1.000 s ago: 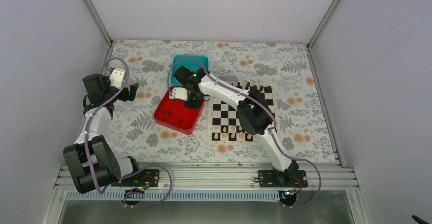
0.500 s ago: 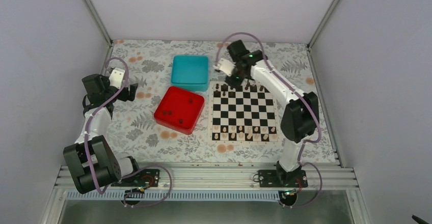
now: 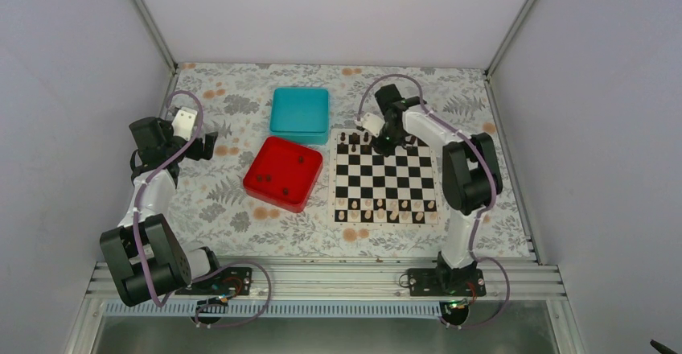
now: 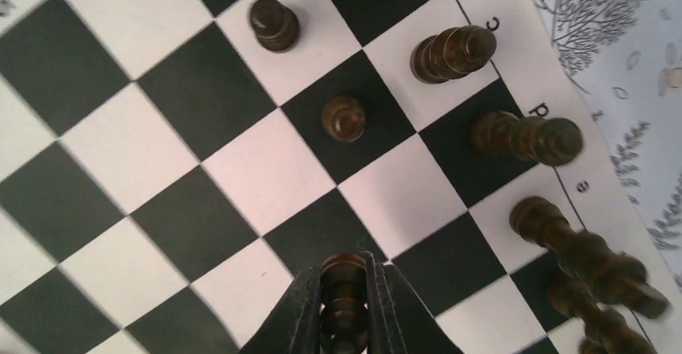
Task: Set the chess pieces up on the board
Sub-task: Place the chess piece on the chessboard.
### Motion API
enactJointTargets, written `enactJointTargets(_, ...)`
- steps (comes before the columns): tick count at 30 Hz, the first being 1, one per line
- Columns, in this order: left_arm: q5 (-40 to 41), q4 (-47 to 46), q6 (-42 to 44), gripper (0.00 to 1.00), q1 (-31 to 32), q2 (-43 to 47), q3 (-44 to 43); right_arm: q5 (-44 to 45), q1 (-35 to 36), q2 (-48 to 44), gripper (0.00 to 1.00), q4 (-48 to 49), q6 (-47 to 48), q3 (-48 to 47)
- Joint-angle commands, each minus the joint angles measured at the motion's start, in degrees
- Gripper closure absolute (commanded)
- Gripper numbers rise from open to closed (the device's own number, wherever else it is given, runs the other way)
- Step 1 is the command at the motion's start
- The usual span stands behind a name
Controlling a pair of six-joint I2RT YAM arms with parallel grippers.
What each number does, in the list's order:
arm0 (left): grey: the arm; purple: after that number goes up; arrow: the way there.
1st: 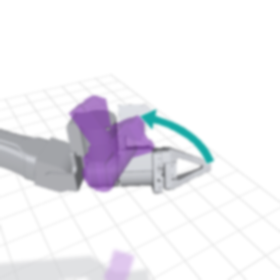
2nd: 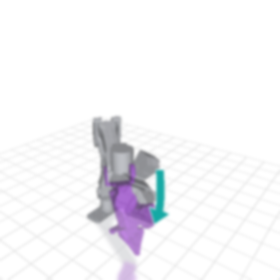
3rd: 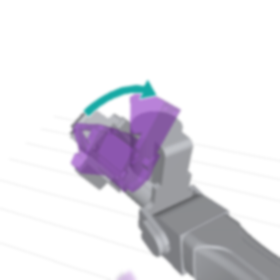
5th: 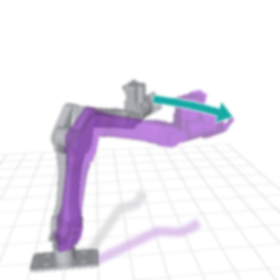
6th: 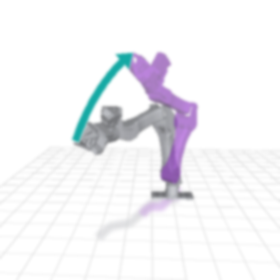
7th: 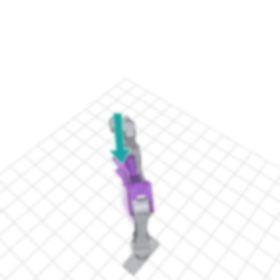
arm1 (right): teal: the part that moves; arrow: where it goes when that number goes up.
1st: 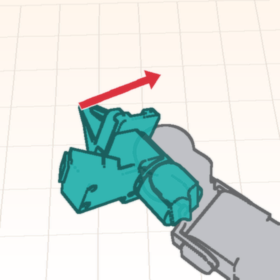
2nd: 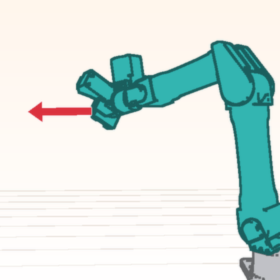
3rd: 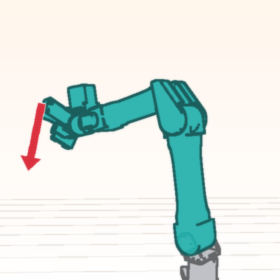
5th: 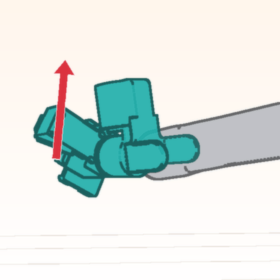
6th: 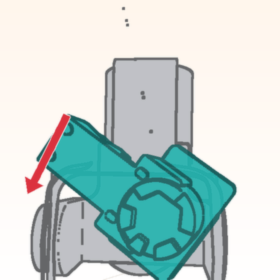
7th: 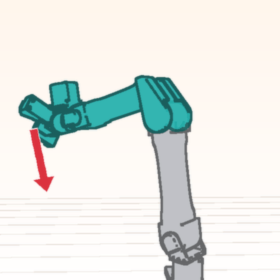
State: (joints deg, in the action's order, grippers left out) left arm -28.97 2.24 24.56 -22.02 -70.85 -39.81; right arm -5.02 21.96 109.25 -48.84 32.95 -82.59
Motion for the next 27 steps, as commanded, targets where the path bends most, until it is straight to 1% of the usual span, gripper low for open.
enactJointTargets(1, -1.0, -0.4, -0.3, 0.0, -0.3, 0.7, -0.1, -0.9, -0.9, 4.5, 0.95, 2.7, 0.8, -2.6)
enactJointTargets(10, -1.4, -0.6, -0.1, 0.0, -0.4, 0.2, 0.0, 0.4, -1.2, 7.3, 0.95, 2.3, 1.1, -5.6)
enactJointTargets(27, -2.0, -0.5, 0.1, 0.0, -0.4, -0.3, -0.1, 1.6, -2.1, 9.5, 0.94, 2.1, 1.1, -6.0)
